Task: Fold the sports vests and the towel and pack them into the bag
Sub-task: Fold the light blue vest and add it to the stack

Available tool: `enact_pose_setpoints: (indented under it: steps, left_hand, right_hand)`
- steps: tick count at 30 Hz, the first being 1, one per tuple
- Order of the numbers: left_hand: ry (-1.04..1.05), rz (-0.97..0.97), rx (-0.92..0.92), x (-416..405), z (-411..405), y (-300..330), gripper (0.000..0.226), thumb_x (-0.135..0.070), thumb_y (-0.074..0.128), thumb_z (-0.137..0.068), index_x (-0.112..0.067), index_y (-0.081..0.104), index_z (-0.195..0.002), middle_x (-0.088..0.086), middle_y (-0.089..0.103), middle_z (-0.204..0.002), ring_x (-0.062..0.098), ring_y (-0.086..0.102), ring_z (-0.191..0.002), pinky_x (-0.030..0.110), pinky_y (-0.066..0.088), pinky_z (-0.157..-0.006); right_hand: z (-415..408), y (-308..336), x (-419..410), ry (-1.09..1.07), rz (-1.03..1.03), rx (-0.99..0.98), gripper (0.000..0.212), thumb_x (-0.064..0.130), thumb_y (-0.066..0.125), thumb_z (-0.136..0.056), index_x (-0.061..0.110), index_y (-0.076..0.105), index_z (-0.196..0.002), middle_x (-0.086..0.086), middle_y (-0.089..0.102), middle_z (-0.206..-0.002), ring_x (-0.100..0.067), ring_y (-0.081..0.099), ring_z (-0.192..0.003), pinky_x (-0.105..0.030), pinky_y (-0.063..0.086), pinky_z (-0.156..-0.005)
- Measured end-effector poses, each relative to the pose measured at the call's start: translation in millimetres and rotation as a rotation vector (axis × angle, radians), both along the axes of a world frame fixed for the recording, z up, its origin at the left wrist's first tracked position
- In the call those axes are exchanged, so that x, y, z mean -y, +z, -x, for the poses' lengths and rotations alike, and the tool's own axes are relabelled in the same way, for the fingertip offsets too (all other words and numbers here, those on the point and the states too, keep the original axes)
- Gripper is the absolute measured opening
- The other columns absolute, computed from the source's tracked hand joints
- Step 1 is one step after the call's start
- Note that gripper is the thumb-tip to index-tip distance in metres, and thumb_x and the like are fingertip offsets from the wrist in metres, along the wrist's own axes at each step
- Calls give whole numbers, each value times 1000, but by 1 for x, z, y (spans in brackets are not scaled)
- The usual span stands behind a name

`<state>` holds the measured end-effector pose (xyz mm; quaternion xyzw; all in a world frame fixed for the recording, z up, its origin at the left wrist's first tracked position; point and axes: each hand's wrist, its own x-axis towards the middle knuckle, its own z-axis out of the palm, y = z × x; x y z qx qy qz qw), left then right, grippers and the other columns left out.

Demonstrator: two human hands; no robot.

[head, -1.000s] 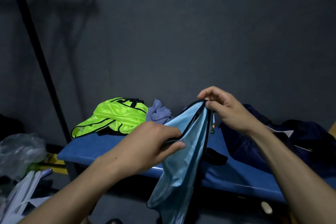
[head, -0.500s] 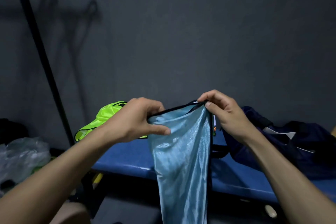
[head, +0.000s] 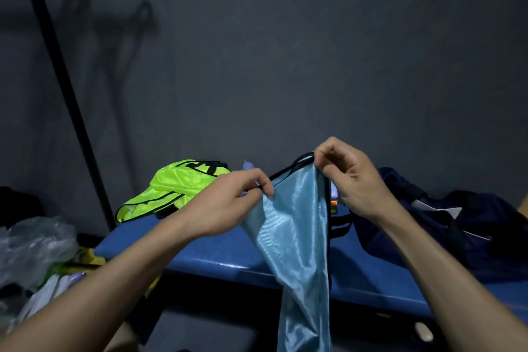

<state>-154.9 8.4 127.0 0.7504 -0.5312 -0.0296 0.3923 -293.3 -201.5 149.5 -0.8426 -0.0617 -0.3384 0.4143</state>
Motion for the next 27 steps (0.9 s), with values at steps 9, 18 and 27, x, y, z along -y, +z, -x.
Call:
enact_pose_setpoints:
  steps: [9,18,27]
  left_hand:
    - [-24,10,-312,12,0,5,38,-6,45,-89,-29,74,-98,6,47,-66,16,37,-62,29,27,-58]
    - [-217,-133,-442,17,10,20,30,-20,46,-95,-27,74,-103,-6,73,-106,13,66,-104,38,43,-94]
    - [-399,-116,-358,17,4,27,24,-35,71,-94,-15,64,-82,10,48,-78,23,38,-75,43,27,-67]
  right_hand:
    - [1,3,4,47,65,-8,27,-15,49,-96,10,54,-87,-13,54,-86,-31,51,-81,-37,43,-76]
    - [-1,-1,0,86,143,-39,19,-6,52,-100,9,56,-88,-9,57,-85,-27,54,-82,-35,45,-77]
    - [0,-4,6,24,110,-72,23,-11,49,-95,10,56,-91,5,51,-80,-12,47,-75,-31,41,-73]
